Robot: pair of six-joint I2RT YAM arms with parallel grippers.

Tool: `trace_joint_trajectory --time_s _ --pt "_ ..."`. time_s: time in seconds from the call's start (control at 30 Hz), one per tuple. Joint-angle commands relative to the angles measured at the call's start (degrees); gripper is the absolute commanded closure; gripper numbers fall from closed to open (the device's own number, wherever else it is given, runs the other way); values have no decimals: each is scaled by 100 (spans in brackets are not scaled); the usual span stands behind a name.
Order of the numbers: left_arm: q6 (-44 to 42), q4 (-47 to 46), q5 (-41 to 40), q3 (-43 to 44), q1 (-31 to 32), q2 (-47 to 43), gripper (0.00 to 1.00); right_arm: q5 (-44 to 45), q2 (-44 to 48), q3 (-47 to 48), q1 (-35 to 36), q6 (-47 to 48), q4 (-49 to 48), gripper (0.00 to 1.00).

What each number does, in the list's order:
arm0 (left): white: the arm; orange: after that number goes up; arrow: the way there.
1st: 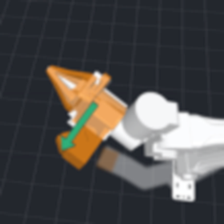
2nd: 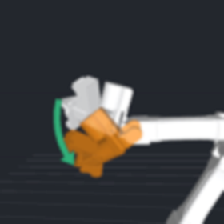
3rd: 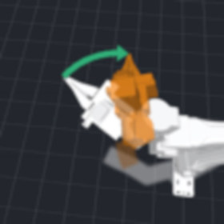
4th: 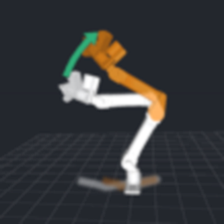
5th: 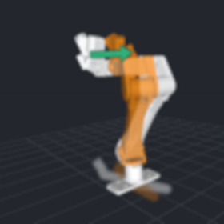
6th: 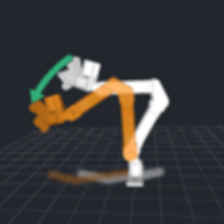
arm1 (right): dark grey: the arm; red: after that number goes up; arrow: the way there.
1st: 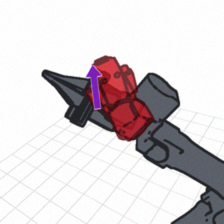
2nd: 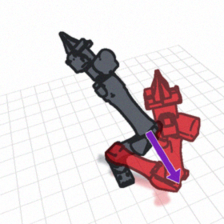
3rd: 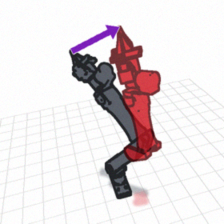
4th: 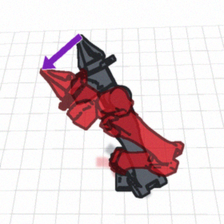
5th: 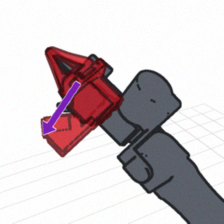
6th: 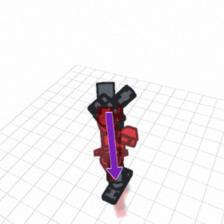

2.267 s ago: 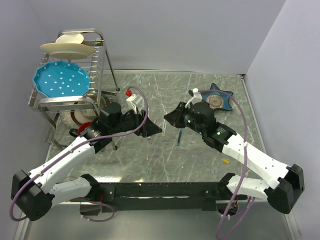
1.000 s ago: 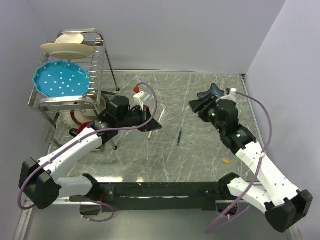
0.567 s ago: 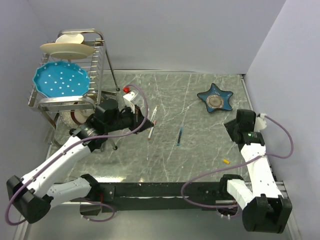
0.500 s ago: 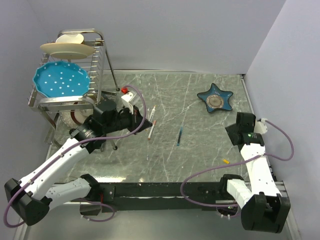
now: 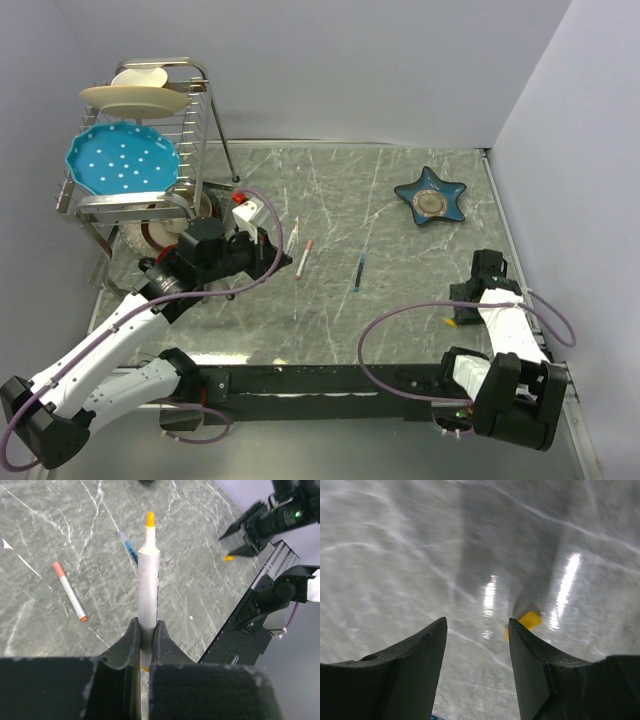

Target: Insert the pens into the pen caps

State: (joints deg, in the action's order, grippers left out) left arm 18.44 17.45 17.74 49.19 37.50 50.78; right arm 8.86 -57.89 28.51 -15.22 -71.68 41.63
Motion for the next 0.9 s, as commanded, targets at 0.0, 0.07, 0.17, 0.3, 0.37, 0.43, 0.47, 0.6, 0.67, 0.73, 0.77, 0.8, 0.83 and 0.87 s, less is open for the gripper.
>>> trace_joint_trajectory --time_s 0.0,0.07,0.17,0.3,0.37,0.43,0.47,0.6,0.67,0.73,0.77,0.8,0.83,0.87 --pt "-77 -207 -78 -14 21 -112 99 -131 -161 214 -77 -558 283 39" --pt "-59 -242 -16 -41 12 -121 99 27 -153 356 -130 -584 547 39" --pt "-51 -207 -7 -15 12 -86 99 -86 -13 514 -244 -514 584 38" --pt "-77 -207 -7 -6 12 -130 99 89 102 752 -244 -400 838 38" --pt "-86 -190 -103 -23 12 -174 99 194 172 770 -244 -373 1039 38" --pt "-86 -190 -191 -32 12 -218 99 186 208 717 -253 -285 1145 38" --pt "-95 -216 -192 -32 12 -236 99 160 243 639 -262 -268 1198 38" --pt "-68 -234 -78 -50 12 -166 99 -112 348 392 -262 -241 1093 39" --pt "-86 -216 10 -32 21 -122 99 -218 357 383 -262 -198 1172 39" --pt "-121 -190 45 -15 12 -104 99 -192 375 374 -262 -110 1207 39" --pt "-164 -190 46 -15 21 -113 99 -148 410 366 -262 -92 1303 39" --pt "-174 -181 11 -15 21 -165 99 -113 445 357 -262 -66 1348 39" --pt "-182 -207 -59 -32 21 -200 99 -87 497 357 -262 -57 1392 39" --pt "-182 -225 -164 -50 21 -227 99 -60 550 322 -262 -48 1470 39"
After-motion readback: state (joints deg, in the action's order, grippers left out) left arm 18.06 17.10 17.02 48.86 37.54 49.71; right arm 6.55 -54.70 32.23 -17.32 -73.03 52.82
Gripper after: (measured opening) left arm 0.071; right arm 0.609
